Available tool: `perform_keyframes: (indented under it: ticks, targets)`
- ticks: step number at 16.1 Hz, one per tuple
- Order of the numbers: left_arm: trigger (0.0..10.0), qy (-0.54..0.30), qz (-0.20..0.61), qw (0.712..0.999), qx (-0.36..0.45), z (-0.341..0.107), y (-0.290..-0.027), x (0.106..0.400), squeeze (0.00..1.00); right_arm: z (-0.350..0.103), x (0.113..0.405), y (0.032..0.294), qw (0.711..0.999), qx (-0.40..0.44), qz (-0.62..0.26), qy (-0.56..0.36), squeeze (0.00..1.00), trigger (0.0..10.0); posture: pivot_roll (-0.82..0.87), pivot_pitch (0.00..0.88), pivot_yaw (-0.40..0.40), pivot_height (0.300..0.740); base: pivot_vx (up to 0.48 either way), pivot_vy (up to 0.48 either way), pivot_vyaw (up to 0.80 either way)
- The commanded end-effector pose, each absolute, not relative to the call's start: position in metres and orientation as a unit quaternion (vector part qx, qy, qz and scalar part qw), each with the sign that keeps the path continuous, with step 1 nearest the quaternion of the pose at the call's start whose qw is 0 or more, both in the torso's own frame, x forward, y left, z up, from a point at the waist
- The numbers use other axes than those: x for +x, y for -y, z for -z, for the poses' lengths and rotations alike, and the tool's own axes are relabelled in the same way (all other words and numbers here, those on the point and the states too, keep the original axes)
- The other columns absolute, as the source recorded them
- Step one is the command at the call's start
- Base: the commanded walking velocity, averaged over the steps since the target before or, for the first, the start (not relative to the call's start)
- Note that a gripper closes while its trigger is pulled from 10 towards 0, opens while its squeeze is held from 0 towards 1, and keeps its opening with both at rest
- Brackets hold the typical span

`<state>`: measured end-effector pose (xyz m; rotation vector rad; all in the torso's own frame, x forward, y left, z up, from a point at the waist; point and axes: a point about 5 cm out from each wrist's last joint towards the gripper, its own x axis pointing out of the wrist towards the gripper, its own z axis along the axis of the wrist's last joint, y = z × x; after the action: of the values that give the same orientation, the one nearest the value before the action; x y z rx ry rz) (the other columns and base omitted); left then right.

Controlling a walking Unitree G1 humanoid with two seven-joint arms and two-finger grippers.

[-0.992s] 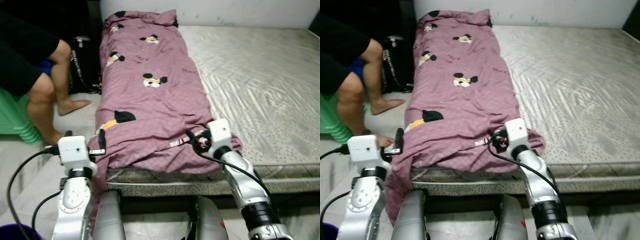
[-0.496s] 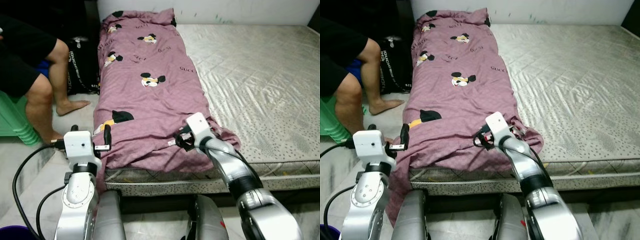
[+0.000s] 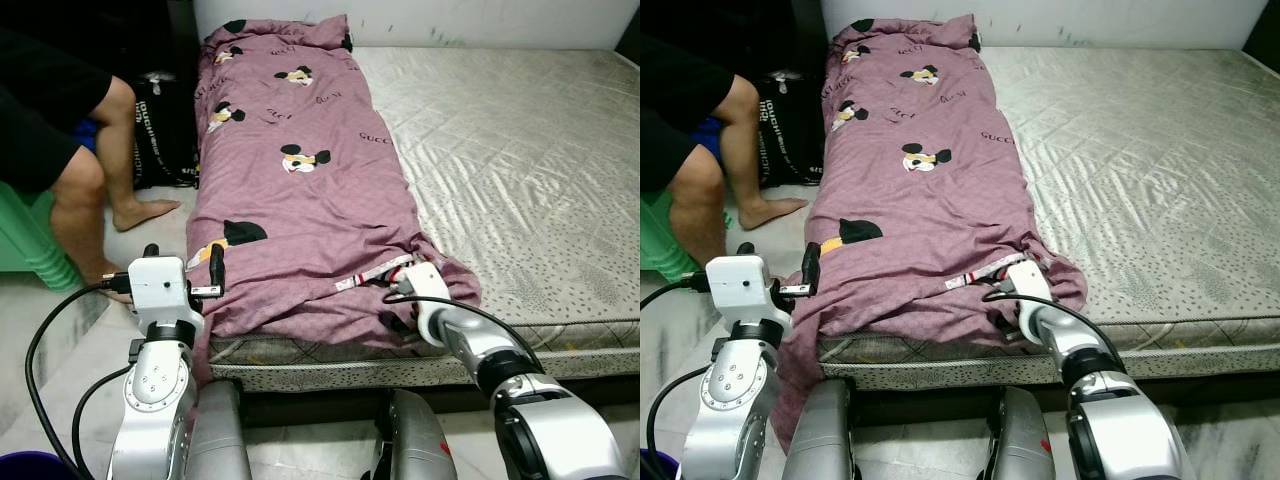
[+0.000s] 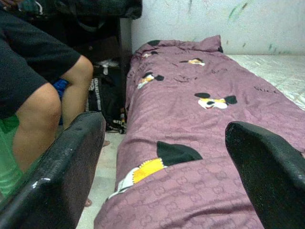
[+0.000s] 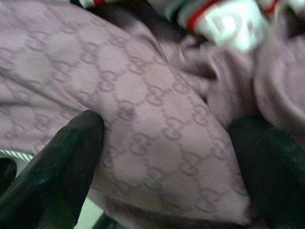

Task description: Clean up the room

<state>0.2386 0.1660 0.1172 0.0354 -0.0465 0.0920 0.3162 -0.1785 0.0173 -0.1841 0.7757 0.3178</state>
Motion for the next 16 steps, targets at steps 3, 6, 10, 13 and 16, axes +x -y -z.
perform_keyframes:
  ticks: [3,6,10,13,16]
  targets:
    - [10.0,0.014,-0.034,0.999,0.017,-0.117,-0.168,0.234,0.00,-0.006,0.302,0.196,0.904,-0.065,-0.133,-0.402,0.00,10.0,0.04,0.039,-0.032,0.572,0.000,0.000,0.00]
    - [10.0,-0.009,-0.020,1.000,0.003,-0.110,-0.171,0.216,0.00,0.009,0.279,0.215,0.895,-0.050,-0.135,-0.423,0.00,10.0,0.03,0.078,-0.016,0.572,0.000,0.000,0.00]
    - [10.0,-0.028,-0.014,0.999,-0.013,-0.108,-0.172,0.194,0.00,0.019,0.246,0.233,0.886,-0.048,-0.137,-0.440,0.00,10.0,0.02,0.133,-0.015,0.572,0.000,0.000,0.00]
    - [10.0,-0.026,0.003,0.999,-0.032,-0.114,-0.164,0.198,0.00,0.011,0.209,0.251,0.893,-0.099,-0.121,-0.422,0.00,10.0,-0.02,0.182,0.000,0.572,0.000,0.000,0.00]
    - [10.0,-0.020,0.011,0.999,-0.030,-0.118,-0.163,0.206,0.00,-0.041,0.242,0.254,0.962,-0.110,-0.036,-0.249,0.00,10.0,-0.03,0.186,0.011,0.572,0.000,0.000,0.00]
